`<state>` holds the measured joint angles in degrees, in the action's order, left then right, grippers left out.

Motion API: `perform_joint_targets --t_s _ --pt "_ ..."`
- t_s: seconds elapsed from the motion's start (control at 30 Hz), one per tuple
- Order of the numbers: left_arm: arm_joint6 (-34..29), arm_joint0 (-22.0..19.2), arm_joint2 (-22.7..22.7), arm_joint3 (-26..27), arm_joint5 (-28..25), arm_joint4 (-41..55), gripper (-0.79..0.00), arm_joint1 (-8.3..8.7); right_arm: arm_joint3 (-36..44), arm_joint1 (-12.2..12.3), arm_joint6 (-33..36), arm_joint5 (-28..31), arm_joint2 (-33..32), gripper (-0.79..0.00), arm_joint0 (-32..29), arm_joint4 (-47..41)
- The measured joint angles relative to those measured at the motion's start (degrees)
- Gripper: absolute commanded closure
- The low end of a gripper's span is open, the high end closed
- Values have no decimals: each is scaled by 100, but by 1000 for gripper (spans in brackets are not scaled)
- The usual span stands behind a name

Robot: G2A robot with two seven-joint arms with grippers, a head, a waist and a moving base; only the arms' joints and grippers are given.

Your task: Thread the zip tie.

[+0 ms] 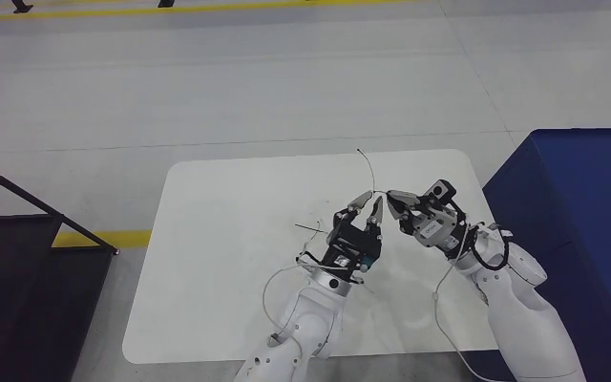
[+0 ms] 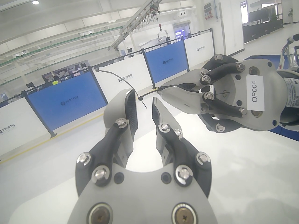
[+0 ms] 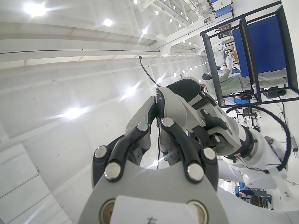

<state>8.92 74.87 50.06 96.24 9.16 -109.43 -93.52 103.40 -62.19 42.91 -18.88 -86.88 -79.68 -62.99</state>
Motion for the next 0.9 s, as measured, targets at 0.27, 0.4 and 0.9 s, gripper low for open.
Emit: perform_joint_targets --t_s 0.27,0.4,0.9 --pt "31 14 14 14 1 23 -135 7 -10 -8 -26 12 47 0 0 8" --pt "50 14 23 32 9 26 -99 10 -7 -9 -37 13 52 0 -6 16" --pt "59 32 41 -3 -3 46 -65 24 -7 -9 -37 12 51 0 -5 16"
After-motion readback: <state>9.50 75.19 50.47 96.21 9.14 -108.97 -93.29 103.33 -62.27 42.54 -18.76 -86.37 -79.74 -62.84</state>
